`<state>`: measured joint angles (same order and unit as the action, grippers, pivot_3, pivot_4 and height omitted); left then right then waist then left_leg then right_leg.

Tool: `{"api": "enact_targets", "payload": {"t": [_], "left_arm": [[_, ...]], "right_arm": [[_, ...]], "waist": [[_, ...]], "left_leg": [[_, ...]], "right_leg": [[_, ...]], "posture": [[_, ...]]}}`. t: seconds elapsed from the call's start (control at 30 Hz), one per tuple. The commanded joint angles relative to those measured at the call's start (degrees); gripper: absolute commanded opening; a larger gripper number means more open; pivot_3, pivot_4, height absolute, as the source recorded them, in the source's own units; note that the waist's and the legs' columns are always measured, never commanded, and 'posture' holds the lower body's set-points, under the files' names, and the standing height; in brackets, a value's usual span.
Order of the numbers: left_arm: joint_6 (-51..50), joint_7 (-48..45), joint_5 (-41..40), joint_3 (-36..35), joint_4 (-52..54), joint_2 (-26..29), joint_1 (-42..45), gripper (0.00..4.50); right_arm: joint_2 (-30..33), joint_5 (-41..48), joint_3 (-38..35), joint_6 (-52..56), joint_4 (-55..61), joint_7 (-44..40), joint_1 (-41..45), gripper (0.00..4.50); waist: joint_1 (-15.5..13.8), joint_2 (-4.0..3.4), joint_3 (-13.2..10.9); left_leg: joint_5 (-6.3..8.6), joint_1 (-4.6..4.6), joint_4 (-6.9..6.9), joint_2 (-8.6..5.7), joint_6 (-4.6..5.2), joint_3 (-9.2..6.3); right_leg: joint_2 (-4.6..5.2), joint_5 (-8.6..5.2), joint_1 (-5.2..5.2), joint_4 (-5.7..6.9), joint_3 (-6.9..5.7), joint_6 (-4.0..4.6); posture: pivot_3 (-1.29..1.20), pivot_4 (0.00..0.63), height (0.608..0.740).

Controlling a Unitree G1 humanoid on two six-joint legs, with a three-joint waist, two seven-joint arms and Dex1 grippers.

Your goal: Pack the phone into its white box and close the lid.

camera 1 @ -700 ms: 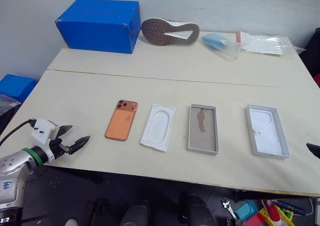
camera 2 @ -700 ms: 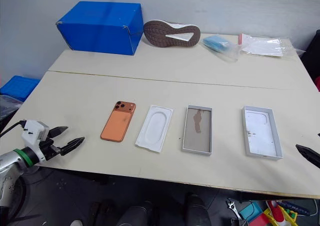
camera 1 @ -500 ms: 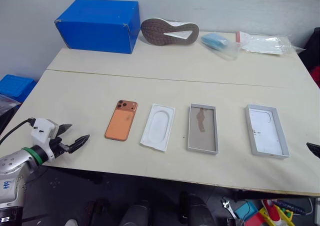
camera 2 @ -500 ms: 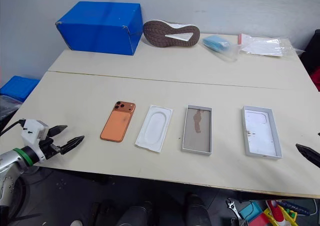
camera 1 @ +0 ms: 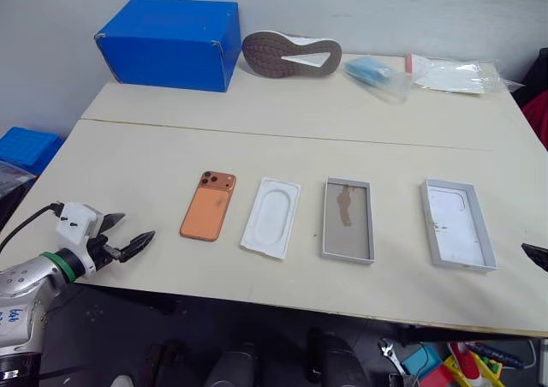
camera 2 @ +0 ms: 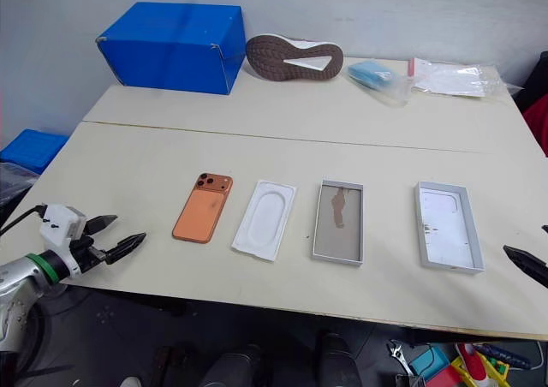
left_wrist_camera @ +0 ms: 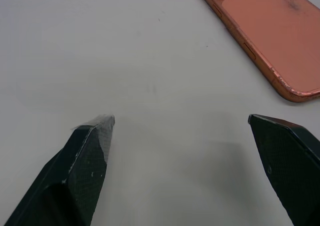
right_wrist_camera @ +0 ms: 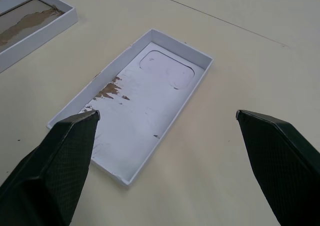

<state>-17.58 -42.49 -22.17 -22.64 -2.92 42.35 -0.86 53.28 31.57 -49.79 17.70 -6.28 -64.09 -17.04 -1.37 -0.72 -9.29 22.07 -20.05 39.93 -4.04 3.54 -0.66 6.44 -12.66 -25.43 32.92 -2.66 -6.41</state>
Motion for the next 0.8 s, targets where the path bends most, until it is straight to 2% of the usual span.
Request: {"api": "enact_targets", "payload": {"t": [0.03, 0.23, 0.47, 0.63, 0.8], "left_arm": [[-0.4, -0.4, -0.2, 0.2, 0.6, 0.3, 1.0, 4.50], [-11.0, -4.9, -6.3, 1.3, 4.8, 3.0, 3.9, 4.50], [-35.7, -10.3, -21.7, 5.9, 12.5, 6.8, 12.2, 4.50], [-51.6, -4.5, -23.8, 13.9, 9.7, 3.4, 22.3, 4.50], [-65.9, -4.0, -27.5, 16.3, 4.2, 0.6, 31.0, 4.50]], "right_arm": [[0.1, 0.4, -2.4, 0.2, 3.1, 0.8, -0.8, 4.47], [0.1, 4.0, -3.2, 4.5, 13.3, 2.7, -1.7, 4.47], [1.3, 11.9, 0.7, 13.1, 31.7, 5.0, 0.2, 4.47], [2.1, 13.4, 8.4, 14.2, 43.5, 6.3, 2.2, 4.47], [1.4, 12.0, 16.5, 13.2, 50.9, 8.8, 4.6, 4.47]], "waist": [[0.0, 0.00, 0.0], [0.1, 0.00, 0.0], [0.0, -0.01, 0.0], [-0.2, 0.00, 0.0], [-0.1, 0.08, 0.0]], "left_leg": [[0.00, 0.00, 0.00, 0.00, 0.00, 0.00], [0.00, 0.00, 0.01, 0.01, 0.00, 0.00], [0.00, -0.05, 0.05, 0.02, -0.03, -0.18], [-0.01, -0.06, 0.12, -0.03, -0.03, -0.24], [-0.03, -0.06, 0.16, -0.08, -0.04, -0.25]], "right_leg": [[0.00, 0.00, 0.00, 0.00, 0.00, 0.00], [0.00, 0.00, 0.00, 0.02, 0.00, 0.00], [-0.01, 0.00, -0.01, 0.06, -0.10, 0.00], [-0.07, 0.00, 0.00, 0.15, -0.15, -0.01], [-0.34, 0.00, -0.02, 0.22, -0.19, -0.01]], "posture": [[0.00, 0.150, 0.740], [0.00, 0.150, 0.740], [0.00, 0.150, 0.740], [0.00, 0.150, 0.740], [0.00, 0.150, 0.740]]}}
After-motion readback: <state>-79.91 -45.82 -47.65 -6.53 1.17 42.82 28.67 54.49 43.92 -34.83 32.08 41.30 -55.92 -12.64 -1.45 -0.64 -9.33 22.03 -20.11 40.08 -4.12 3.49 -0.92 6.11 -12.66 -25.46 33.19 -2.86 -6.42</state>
